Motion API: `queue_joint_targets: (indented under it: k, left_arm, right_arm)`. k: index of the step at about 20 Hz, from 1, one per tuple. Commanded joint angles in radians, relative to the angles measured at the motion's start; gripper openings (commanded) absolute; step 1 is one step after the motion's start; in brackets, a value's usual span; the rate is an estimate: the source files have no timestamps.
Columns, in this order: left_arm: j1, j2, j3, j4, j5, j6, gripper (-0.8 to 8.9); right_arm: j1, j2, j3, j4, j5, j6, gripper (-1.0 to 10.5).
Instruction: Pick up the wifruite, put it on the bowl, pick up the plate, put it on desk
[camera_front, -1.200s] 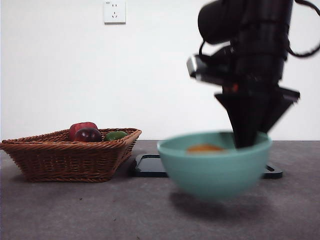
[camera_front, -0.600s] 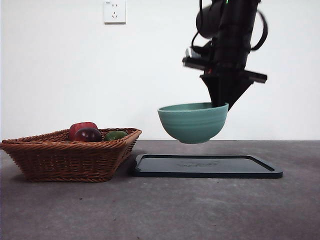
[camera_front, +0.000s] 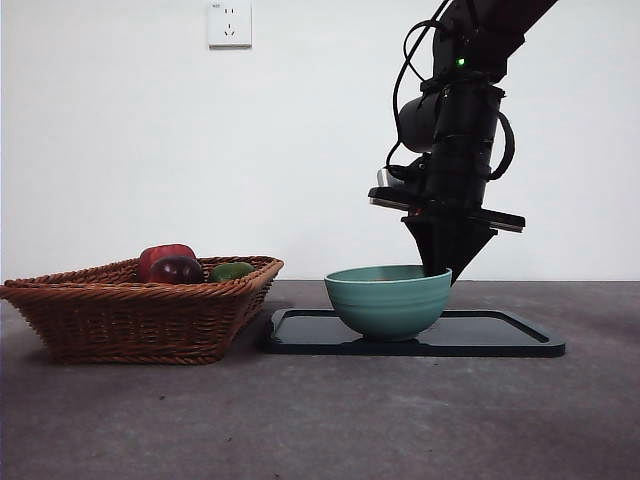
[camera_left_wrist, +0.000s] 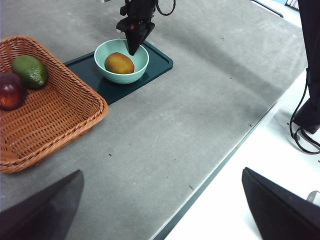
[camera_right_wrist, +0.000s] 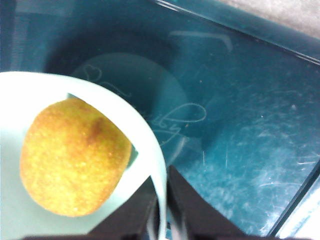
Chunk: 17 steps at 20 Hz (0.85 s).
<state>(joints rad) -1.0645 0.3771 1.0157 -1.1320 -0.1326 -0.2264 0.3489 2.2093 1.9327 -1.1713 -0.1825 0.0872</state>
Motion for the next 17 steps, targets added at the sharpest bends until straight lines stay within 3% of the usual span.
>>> queue_joint_targets:
  k: [1, 4, 8, 12, 17]
  left_arm:
    - [-0.009, -0.001, 0.010, 0.010, -0.003, 0.008, 5.00]
    - [-0.009, -0.001, 0.010, 0.010, -0.003, 0.008, 5.00]
    - [-0.009, -0.001, 0.010, 0.010, -0.003, 0.005, 5.00]
    - [-0.009, -0.001, 0.010, 0.011, -0.003, 0.004, 5.00]
    - [-0.009, -0.001, 0.010, 0.046, -0.003, -0.024, 5.00]
  right_arm:
    - [0.008, 0.029, 0.027, 0.010, 0.003, -0.010, 1.4]
    - [-0.006, 0.013, 0.069, -0.006, 0.005, -0.009, 3.8]
    - [-0.013, -0.118, 0.194, -0.101, 0.080, -0.021, 4.8]
    - [-0.013, -0.340, 0.195, -0.222, 0.164, -0.052, 5.7]
    - [0.000, -0.622, 0.104, -0.243, 0.161, -0.055, 5.9]
